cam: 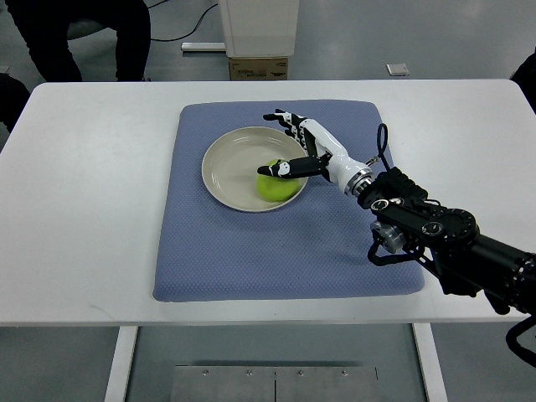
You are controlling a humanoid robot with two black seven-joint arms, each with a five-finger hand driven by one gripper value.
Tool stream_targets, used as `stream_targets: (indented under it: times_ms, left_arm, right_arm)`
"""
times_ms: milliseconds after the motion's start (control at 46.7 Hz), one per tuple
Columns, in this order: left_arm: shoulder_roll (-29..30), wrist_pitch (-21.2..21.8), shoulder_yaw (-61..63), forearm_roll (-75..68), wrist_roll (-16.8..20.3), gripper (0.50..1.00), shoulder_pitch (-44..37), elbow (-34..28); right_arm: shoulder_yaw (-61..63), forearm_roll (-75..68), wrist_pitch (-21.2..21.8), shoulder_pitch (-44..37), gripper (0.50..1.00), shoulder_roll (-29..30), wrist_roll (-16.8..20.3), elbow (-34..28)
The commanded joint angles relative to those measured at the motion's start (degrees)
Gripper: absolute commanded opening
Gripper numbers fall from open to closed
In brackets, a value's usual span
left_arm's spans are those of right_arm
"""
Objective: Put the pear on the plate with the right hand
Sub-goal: 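Lower the pear onto the plate and open the right hand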
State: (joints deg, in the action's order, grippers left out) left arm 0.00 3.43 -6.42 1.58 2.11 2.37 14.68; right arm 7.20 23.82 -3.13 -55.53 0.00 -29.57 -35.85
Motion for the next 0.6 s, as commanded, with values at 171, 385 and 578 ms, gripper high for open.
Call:
stream_targets:
  times_ms: [171,385,578]
  left_arm:
    - [0.00,0.00,0.00,0.00,0.00,1.000,0.00,0.00]
    - [0.00,0.00,0.00,0.00,0.00,1.000,0.00,0.00]
    - [0.00,0.00,0.00,0.00,0.00,1.000,0.00,0.00]
  right_arm:
    - [0.00,0.18,0.06,0.34,0.998,0.00,-0.66,-2.29]
    - [0.00,0.26,-0.03,0.43,0.998,0.00,-0.83,-4.05]
    - [0.00,0.26,0.06,0.78,0.998,0.00,-1.80,-4.48]
